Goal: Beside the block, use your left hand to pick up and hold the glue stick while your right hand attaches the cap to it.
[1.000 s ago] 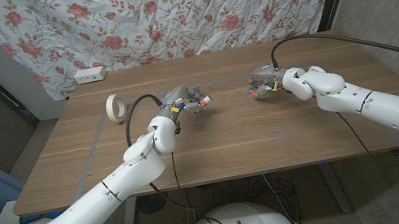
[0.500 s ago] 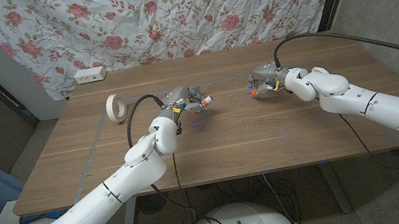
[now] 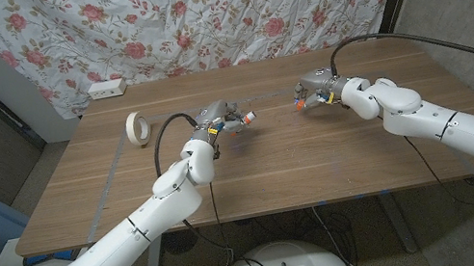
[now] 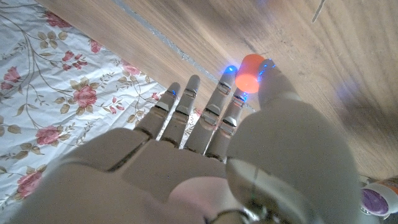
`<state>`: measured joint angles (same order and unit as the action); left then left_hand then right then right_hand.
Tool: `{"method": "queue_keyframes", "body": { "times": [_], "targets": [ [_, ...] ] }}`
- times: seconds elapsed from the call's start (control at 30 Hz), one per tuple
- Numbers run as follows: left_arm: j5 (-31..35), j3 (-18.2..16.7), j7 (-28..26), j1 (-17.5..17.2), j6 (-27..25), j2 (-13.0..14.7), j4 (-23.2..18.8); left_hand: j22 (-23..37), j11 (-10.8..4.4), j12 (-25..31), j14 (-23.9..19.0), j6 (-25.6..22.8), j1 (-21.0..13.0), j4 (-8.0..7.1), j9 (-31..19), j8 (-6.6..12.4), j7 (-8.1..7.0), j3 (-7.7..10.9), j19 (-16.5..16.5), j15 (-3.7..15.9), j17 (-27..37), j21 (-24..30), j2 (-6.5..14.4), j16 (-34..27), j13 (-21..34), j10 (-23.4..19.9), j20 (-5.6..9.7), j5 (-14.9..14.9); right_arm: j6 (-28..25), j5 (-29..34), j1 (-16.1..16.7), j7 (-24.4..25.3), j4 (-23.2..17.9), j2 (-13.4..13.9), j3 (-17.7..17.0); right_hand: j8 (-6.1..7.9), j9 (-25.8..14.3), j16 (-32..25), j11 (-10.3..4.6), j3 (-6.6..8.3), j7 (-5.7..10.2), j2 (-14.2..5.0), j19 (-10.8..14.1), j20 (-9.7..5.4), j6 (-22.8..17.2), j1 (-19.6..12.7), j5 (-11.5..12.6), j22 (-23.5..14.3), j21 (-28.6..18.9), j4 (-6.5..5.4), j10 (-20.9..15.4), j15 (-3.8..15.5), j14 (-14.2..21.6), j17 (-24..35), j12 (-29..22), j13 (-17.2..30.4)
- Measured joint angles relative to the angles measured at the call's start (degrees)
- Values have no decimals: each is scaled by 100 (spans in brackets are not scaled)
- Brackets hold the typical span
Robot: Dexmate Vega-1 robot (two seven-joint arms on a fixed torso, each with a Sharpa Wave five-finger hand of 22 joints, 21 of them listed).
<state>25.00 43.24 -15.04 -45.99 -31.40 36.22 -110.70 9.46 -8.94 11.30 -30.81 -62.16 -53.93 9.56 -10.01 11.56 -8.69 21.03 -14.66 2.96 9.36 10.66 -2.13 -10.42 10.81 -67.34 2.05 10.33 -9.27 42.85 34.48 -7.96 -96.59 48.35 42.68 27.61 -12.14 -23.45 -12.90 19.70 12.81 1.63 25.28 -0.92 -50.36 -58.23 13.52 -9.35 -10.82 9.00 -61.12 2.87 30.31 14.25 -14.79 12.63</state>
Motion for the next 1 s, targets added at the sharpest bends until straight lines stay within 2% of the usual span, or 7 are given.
{"method": "queue_keyframes", "body": {
  "times": [0.43,1.0],
  "targets": [
    [-125,-41,-149,61,194,-148,158,0,-12,-22,0,0,0,2,0,-5,0,-1,0,0,0,0,0,0,0,-12,0,7,-260,-492,300,121,-462,74,-416,-16,19,0,20,-24,-1,-15,0,0,-62,-15,0,0,0,-24,-20,-21,20,13,44,18],
    [-301,-70,-323,106,527,-276,369,0,-19,-45,0,0,0,12,0,-30,0,-8,0,0,0,0,0,0,0,-19,0,7,-262,-1619,544,150,-818,275,-957,-39,30,-50,21,-89,-1,-77,-1,0,-60,-75,-89,0,23,-38,-19,-21,20,54,89,33]
  ]
}}
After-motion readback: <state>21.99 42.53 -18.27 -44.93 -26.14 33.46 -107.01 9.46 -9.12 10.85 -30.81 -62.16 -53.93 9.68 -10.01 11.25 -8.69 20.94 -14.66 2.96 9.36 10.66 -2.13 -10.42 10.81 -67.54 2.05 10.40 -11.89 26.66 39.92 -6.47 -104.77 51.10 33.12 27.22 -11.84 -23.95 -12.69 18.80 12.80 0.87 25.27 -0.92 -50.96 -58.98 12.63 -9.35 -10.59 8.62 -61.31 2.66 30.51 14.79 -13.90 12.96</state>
